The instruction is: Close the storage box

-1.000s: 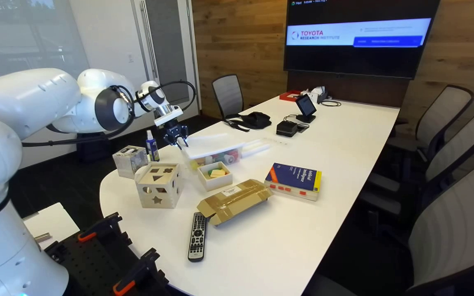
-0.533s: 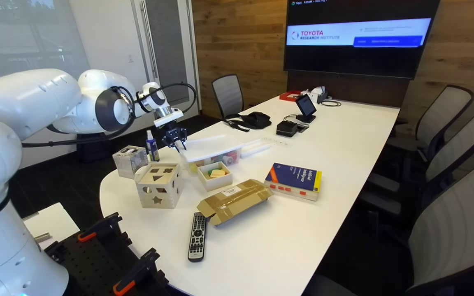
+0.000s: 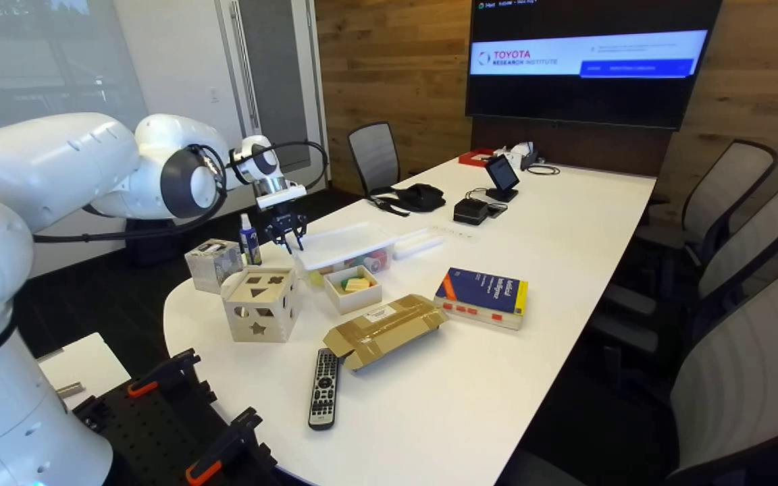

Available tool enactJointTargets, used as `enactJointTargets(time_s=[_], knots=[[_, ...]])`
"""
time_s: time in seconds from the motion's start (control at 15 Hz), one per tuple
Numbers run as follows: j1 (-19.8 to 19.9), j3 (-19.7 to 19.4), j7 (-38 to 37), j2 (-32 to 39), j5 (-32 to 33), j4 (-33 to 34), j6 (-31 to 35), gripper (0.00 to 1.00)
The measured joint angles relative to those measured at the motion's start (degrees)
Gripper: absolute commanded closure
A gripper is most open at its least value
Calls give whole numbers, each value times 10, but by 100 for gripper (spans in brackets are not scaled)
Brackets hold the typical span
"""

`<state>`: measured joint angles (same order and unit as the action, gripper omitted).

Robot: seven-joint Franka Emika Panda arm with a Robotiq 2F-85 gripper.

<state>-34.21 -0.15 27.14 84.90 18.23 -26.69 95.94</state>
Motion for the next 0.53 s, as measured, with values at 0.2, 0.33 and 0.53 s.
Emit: enactJointTargets(time_s=[0.2,0.33,0.53], knots=[[8,11,19,-1,-7,1,-5,40],[14,19,34,-1,-22,1,-15,26],[25,37,63,-1,-45,0,-42,3]])
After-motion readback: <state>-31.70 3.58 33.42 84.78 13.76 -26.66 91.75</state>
